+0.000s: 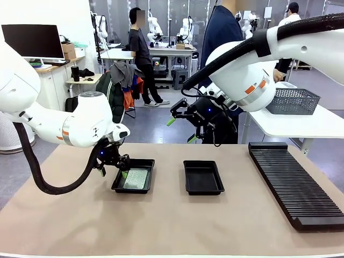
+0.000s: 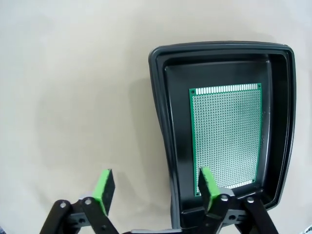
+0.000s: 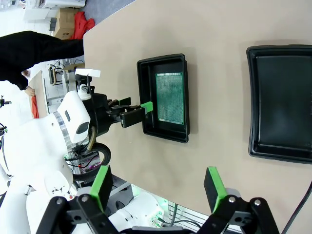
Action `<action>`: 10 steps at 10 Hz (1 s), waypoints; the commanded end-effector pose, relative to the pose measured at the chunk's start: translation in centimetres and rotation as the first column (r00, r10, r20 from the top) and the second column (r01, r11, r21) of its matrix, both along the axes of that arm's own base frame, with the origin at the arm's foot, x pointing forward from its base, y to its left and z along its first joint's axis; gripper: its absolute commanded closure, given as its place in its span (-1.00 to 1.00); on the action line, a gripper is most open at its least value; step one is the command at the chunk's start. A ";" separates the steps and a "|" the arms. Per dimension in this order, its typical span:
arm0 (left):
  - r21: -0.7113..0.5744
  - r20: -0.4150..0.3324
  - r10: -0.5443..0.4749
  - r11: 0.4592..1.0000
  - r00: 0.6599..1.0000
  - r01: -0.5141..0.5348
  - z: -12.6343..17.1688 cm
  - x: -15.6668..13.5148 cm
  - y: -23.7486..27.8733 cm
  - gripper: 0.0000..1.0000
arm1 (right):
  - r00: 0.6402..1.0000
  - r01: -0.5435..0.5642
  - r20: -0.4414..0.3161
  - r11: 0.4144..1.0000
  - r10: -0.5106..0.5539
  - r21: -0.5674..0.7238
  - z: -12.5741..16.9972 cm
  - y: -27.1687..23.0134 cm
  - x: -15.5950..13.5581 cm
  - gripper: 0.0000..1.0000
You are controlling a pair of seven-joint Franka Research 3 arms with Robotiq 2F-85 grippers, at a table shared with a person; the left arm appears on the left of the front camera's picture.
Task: Inspect and transfer BCBs to ESD trays.
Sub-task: Pick up the ESD tray and place it on the left side of the table.
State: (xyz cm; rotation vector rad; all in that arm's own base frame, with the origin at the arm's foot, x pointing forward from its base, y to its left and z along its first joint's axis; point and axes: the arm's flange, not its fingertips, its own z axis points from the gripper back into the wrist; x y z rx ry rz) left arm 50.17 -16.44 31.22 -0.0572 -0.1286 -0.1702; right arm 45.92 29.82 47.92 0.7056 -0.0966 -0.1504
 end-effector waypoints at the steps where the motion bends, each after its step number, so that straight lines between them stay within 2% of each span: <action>1: -0.013 0.034 0.006 1.000 0.999 -0.006 -0.8 0.2 -0.3 -0.54 | 1.000 0.016 -0.010 1.000 -0.017 -0.016 0.1 0.2 0.3 -1.00; 5: -0.015 0.048 0.015 1.000 0.999 -0.015 -1.0 0.9 -0.6 0.01 | 1.000 0.016 -0.010 1.000 -0.017 -0.016 0.1 0.2 0.3 -1.00; 6: -0.014 0.047 0.015 1.000 0.999 -0.015 -1.0 0.9 -0.7 0.00 | 1.000 0.016 -0.010 1.000 -0.017 -0.016 0.1 0.2 0.3 -1.00; 7: -0.010 0.050 0.014 1.000 0.999 -0.013 -0.8 1.0 -0.8 0.31 | 1.000 0.016 -0.010 1.000 -0.017 -0.016 0.1 0.2 0.3 -1.00; 8: -0.010 0.054 0.014 1.000 0.998 -0.013 -0.5 1.0 -0.8 0.30 | 1.000 0.016 -0.010 1.000 -0.017 -0.016 0.1 0.2 0.3 -1.00; 9: -0.008 0.056 0.015 1.000 0.998 -0.015 -0.3 0.9 -0.7 0.61 | 1.000 0.016 -0.010 1.000 -0.017 -0.016 0.1 0.2 0.3 -1.00; 10: -0.008 0.055 0.013 1.000 0.998 -0.012 -0.2 1.0 -0.8 0.35 | 1.000 0.016 -0.010 1.000 -0.017 -0.016 0.1 0.2 0.3 -1.00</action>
